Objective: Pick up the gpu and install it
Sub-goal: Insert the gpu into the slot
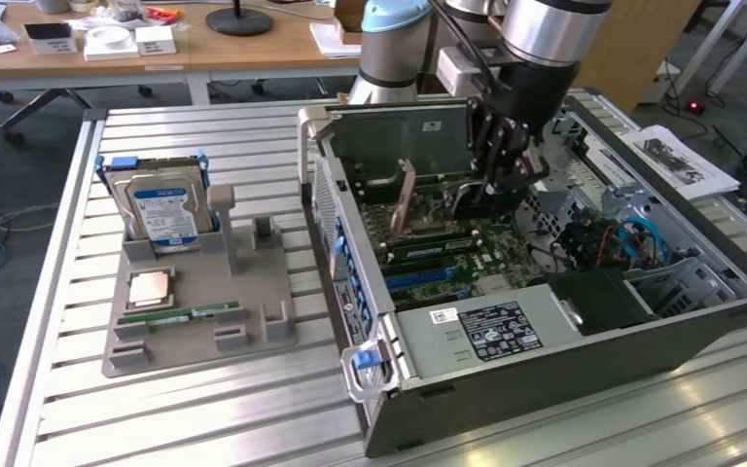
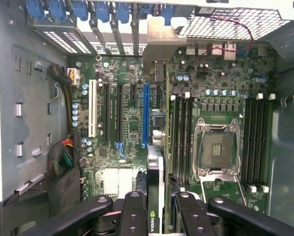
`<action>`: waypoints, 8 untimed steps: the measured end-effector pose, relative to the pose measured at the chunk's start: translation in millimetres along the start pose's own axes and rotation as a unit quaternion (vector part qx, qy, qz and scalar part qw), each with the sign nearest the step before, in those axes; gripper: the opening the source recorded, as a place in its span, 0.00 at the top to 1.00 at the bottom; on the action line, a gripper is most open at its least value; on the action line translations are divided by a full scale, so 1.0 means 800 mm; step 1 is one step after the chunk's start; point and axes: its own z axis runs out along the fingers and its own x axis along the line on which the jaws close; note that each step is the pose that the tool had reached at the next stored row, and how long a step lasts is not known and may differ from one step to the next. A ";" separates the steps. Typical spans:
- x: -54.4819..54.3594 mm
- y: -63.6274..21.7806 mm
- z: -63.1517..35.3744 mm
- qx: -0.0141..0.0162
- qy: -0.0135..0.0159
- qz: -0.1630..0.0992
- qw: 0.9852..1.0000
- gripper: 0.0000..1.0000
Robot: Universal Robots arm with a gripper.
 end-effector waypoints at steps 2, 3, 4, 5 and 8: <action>0.001 0.002 0.001 0.000 0.000 -0.002 1.000 0.73; 0.001 0.004 0.002 0.000 0.000 -0.003 1.000 0.73; 0.001 0.005 0.003 0.001 0.000 -0.004 1.000 0.73; 0.002 0.006 0.003 0.001 0.000 -0.005 1.000 0.73; 0.002 0.009 0.005 0.001 0.000 -0.008 1.000 0.73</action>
